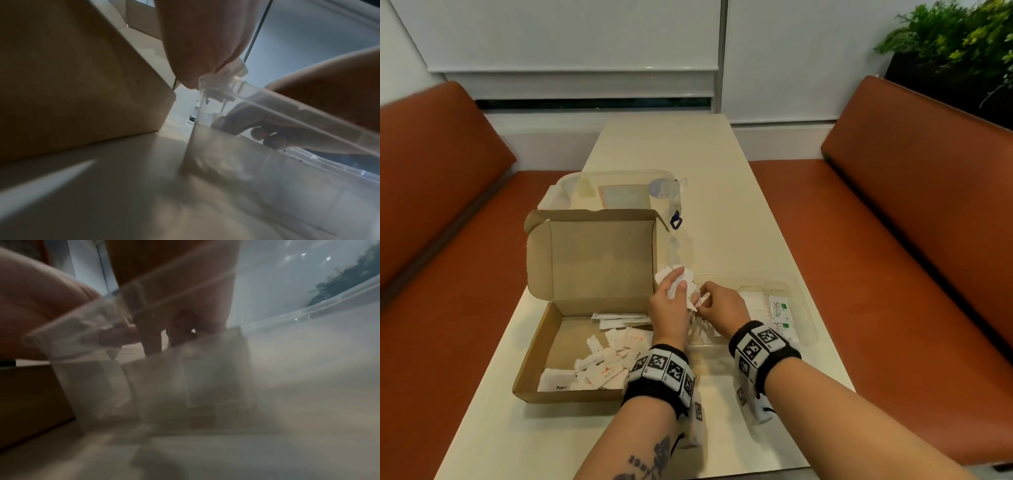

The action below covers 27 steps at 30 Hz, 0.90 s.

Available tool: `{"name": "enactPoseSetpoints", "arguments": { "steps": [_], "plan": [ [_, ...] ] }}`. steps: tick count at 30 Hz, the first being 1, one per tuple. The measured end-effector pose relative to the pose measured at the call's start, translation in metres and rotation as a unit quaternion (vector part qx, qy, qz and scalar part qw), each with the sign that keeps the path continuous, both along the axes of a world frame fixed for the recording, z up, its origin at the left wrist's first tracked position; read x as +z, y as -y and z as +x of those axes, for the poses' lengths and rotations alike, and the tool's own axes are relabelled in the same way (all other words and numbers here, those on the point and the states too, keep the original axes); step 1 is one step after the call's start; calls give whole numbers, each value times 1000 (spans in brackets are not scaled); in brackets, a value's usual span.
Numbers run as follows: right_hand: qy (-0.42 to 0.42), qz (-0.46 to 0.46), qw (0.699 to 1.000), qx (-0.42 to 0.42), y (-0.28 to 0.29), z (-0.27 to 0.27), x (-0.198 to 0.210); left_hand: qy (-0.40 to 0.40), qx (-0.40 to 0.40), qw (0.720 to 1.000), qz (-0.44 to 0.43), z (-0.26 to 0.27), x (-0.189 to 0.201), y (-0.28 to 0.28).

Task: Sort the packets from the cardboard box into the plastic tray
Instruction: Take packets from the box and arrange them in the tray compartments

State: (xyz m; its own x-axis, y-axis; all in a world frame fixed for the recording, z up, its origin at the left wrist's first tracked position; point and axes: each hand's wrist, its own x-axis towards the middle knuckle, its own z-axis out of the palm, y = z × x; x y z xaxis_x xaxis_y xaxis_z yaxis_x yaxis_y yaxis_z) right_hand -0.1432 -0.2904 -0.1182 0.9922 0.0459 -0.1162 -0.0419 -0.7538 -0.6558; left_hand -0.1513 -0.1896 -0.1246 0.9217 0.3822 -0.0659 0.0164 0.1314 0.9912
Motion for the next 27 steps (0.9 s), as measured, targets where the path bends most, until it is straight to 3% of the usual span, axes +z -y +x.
{"name": "enactPoseSetpoints", "arguments": {
  "steps": [5,10,20,23,27],
  "plan": [
    [19,-8,1000,23,4,-2,4,-8,-12,1000,-17,-1,1,-1],
    [38,-95,989,106,8,-8,4,5,-14,1000,16,-2,3,-1],
    [42,-212,964,156,6,-10,-3,-5,-40,999,-3,-1,1,-3],
    [45,-141,982,121,9,-8,2,-11,-56,998,0,-1,2,-2],
    [79,46,995,-47,22,-3,17,-5,-117,993,-32,-2,9,2]
  ]
}}
